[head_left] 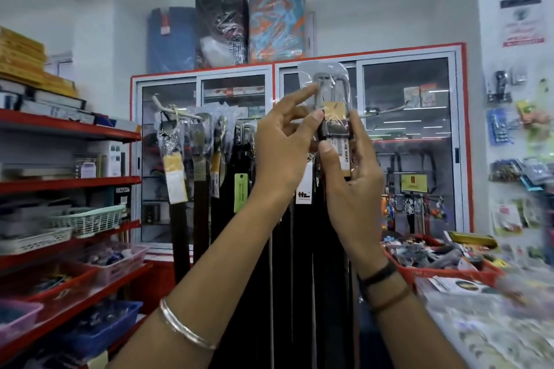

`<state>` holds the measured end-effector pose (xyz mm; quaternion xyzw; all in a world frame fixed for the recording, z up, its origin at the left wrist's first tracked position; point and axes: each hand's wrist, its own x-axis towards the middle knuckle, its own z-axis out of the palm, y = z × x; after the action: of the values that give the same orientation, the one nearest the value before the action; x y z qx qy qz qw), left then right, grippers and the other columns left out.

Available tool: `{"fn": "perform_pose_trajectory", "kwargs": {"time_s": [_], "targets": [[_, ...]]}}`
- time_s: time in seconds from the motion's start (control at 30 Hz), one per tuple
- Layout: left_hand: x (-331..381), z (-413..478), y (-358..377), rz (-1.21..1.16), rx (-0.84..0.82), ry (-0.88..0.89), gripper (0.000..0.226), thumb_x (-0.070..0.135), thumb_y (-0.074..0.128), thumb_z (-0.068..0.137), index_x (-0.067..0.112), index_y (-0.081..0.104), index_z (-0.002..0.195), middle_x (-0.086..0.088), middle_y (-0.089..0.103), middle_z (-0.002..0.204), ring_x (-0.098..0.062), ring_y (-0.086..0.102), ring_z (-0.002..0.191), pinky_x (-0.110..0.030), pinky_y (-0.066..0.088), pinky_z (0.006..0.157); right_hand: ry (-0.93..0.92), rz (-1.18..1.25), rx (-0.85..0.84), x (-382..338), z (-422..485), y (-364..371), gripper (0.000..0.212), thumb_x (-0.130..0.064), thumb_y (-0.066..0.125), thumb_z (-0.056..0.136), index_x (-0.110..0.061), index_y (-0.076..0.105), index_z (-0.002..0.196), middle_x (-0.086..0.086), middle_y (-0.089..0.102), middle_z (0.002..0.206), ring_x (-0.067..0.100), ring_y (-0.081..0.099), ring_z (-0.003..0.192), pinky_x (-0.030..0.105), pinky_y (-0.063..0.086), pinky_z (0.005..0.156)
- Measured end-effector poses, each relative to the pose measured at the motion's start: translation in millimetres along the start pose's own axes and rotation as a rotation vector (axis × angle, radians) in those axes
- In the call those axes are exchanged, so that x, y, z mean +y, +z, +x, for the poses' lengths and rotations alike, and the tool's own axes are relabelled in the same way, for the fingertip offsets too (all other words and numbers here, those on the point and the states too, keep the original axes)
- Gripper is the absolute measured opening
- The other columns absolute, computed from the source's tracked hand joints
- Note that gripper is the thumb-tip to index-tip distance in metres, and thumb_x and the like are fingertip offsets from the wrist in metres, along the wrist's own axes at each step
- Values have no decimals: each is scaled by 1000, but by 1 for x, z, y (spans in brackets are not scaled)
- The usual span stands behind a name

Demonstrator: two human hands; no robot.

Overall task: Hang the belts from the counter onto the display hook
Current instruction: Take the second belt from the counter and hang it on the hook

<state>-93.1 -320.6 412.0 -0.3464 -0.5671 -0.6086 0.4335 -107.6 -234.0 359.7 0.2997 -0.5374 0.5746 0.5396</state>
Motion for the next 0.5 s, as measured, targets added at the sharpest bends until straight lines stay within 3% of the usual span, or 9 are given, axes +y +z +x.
{"fn": "perform_pose_trajectory", "kwargs": {"time_s": [0.1, 0.2, 0.3, 0.43, 0.5], "targets": [[-5, 9, -1, -32, -6, -51, 34, 4, 60, 90, 23, 65, 118, -10, 56, 93, -15, 63, 78, -28, 61, 65, 3, -12, -18, 4, 9, 3, 55, -29, 59, 90, -24, 39, 141, -17, 45, 138, -1, 40, 133, 26, 36, 111], [-11, 12, 0, -37, -14, -61, 34, 4, 61, 90, 23, 65, 119, -1, 54, 87, -17, 64, 80, -33, 62, 69, 23, -20, -32, 7, 11, 3, 55, -28, 59, 90, -24, 40, 141, -20, 43, 135, -6, 39, 130, 18, 34, 109], [-14, 15, 1, -13, 7, -55, 34, 6, 61, 90, 24, 64, 119, 6, 52, 81, -12, 61, 75, -31, 62, 70, 28, -47, -23, 9, 15, 5, 53, -28, 59, 90, -23, 42, 140, -15, 49, 137, -4, 45, 127, 22, 38, 109], [-23, 22, 1, 37, 44, -117, 33, 5, 60, 90, 19, 65, 120, 3, 56, 82, -16, 63, 80, -25, 60, 63, 89, -62, -69, 18, 20, 9, 53, -26, 60, 89, -22, 42, 139, -33, 44, 119, -26, 43, 107, 8, 35, 99], [-30, 20, -2, 71, 45, -130, 33, 4, 60, 90, 19, 65, 119, 4, 56, 79, -16, 62, 78, -30, 61, 64, 120, -67, -93, 25, 16, 12, 54, -28, 60, 89, -21, 42, 140, -25, 48, 129, -17, 44, 113, 7, 35, 101]]}}
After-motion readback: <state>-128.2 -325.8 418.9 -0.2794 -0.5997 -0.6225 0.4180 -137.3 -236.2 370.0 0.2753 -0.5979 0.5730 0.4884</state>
